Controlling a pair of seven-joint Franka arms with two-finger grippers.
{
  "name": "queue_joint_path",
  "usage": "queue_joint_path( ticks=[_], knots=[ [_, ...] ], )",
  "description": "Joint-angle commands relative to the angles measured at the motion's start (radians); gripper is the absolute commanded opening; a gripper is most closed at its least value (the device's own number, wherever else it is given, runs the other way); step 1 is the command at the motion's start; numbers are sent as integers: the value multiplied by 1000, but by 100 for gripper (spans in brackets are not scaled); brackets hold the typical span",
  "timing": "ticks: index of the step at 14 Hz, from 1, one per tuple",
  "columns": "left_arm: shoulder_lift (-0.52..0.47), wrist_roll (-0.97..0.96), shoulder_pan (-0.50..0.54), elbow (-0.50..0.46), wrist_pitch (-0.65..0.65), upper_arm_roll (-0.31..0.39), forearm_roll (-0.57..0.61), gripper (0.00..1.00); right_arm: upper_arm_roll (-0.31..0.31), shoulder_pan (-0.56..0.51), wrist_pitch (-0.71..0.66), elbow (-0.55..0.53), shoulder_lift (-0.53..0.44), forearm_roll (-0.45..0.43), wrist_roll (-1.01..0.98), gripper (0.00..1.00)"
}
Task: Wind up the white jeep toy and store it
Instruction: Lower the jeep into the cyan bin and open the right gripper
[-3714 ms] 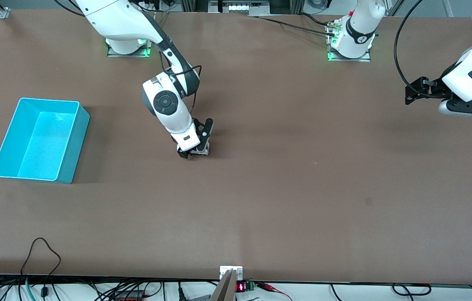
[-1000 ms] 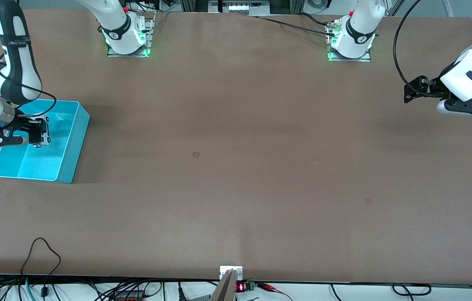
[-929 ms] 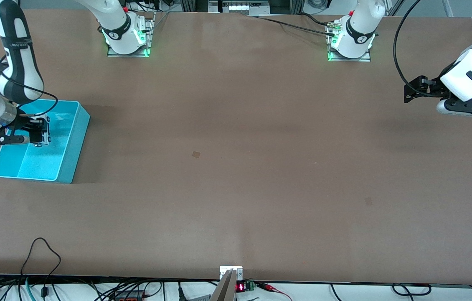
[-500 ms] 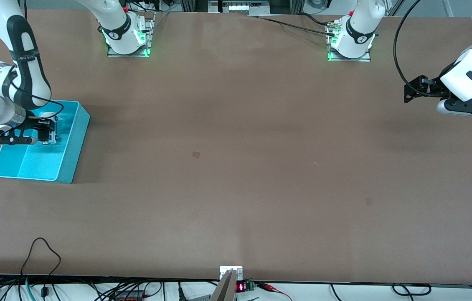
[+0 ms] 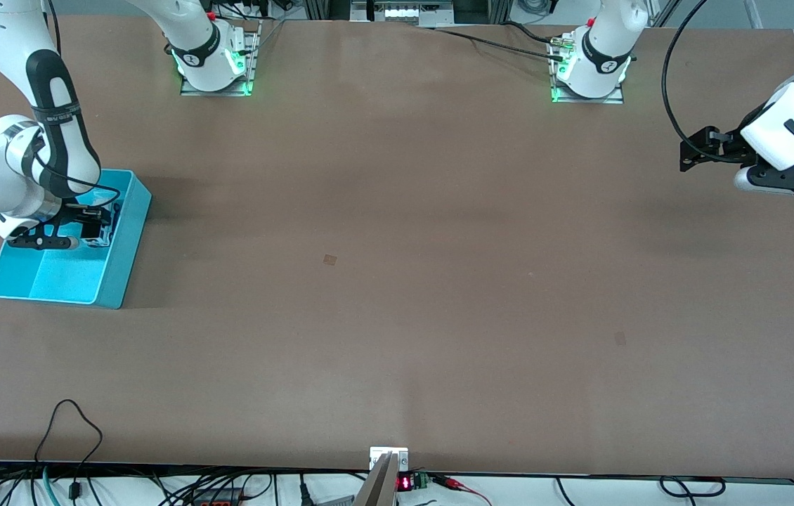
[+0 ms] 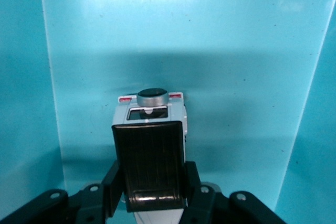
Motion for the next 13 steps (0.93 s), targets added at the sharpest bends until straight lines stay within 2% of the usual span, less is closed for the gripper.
queue_joint_path(
  ticks=[1,7,9,13],
  knots=[
    [-15,7,1,-6,-13,5,-25,100,9,-8,-2,17,-10,26,-49,100],
    [-15,7,1,-6,-17,5,-25,100,4,3,-8,30,-146,23,-159,100],
    [-15,7,1,-5,-17,5,-27,100,6,6,-95,86,-172,20,-169,100],
    [-15,7,2,-6,-19,5,-29,100,2,5,-343,294,-175,9,-163,100]
  ],
)
